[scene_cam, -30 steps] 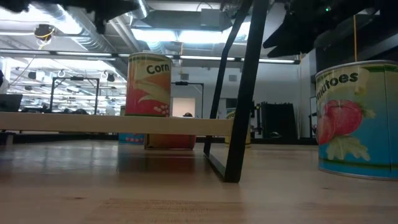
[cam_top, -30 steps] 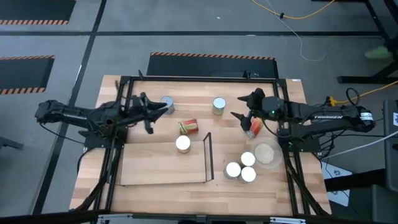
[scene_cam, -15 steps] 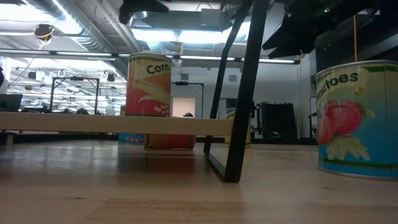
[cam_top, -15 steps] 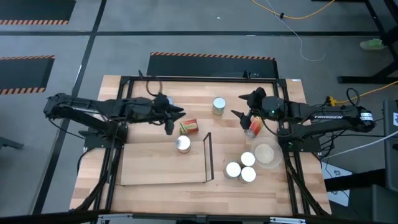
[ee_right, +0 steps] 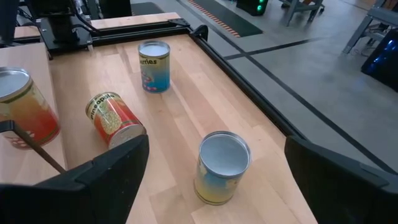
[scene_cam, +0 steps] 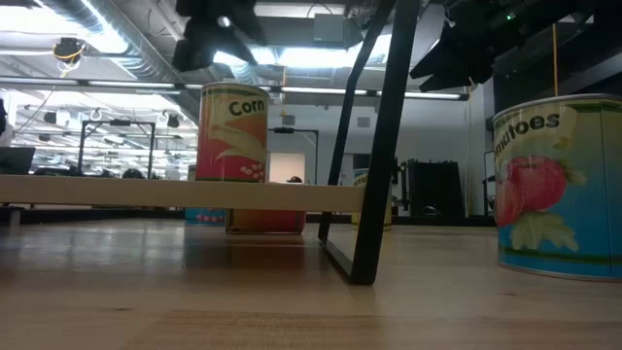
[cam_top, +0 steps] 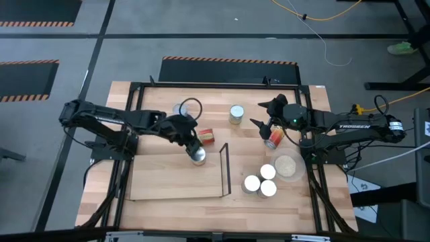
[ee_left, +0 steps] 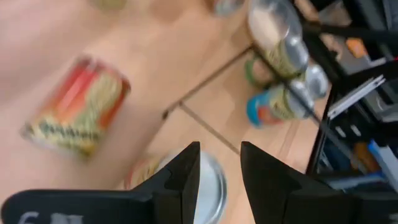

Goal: Pick and place cans onto a shelf
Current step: Put the corn can on the shelf

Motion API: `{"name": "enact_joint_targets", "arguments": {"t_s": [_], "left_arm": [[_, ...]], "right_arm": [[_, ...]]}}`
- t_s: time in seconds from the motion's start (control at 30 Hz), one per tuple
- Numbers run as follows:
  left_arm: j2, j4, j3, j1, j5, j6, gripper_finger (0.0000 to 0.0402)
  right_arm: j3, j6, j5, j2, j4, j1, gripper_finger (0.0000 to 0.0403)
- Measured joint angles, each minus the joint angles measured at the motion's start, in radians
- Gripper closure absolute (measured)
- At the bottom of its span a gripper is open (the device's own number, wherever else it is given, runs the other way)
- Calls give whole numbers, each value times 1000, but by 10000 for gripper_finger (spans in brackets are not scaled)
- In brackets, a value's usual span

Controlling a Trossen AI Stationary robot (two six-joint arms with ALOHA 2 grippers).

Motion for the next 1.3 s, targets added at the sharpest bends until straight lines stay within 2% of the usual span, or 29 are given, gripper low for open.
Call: {"name": "enact_joint_targets", "arguments": {"t_s": [0.2,0.47,0.6,0.97,1.3], "left_arm": [[16,-111,0,-5,73,-104,293],[11,-224,0,-23,66,-158,293],[18,-261,0,-39,23,-161,293],[20,-247,0,-49,-69,-161,293],[92,-223,1,-49,-64,-158,293]], "right_arm": [[0,-22,0,0,0,0,24],[0,-26,0,0,0,0,24],[0,-22,0,0,0,0,24],[0,-21,0,0,-1,0,24],[0,-20,0,0,0,0,24]]}}
